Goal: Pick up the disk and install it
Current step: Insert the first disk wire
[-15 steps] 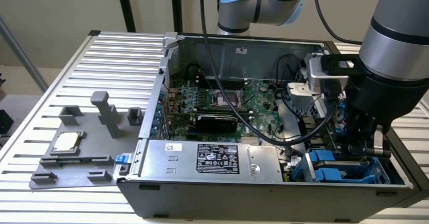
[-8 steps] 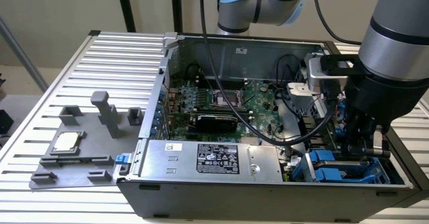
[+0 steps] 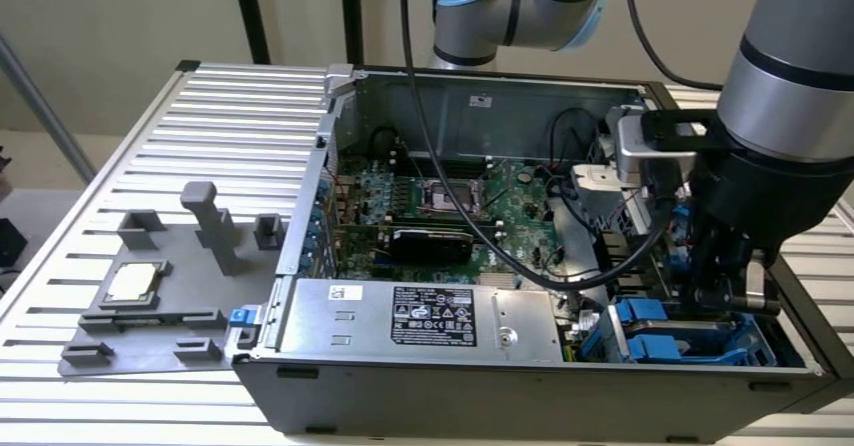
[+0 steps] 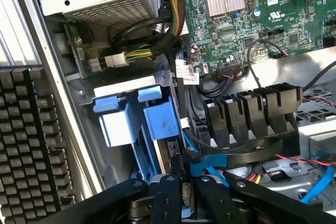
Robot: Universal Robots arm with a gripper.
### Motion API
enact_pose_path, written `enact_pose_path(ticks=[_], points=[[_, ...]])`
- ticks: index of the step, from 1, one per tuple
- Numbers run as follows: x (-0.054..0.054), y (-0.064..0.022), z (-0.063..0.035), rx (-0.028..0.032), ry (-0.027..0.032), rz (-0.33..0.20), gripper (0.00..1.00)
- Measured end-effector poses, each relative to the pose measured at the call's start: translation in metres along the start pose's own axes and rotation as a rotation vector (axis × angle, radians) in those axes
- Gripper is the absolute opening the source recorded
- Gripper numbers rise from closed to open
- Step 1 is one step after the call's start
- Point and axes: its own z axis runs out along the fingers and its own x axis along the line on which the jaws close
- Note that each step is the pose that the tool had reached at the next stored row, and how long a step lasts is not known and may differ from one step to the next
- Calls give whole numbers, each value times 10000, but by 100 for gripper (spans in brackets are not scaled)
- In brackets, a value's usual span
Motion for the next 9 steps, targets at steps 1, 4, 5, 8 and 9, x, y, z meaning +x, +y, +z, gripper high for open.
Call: enact_pose_path(ticks=[1, 4, 5, 8, 9], points=[[1, 5, 7, 3, 4, 1, 16], [3, 15, 20, 16, 23, -2, 16], [3, 15, 20, 16, 26, -2, 16], [3, 16, 20, 15, 22, 7, 16], [3, 15, 14, 14, 17, 11, 16]])
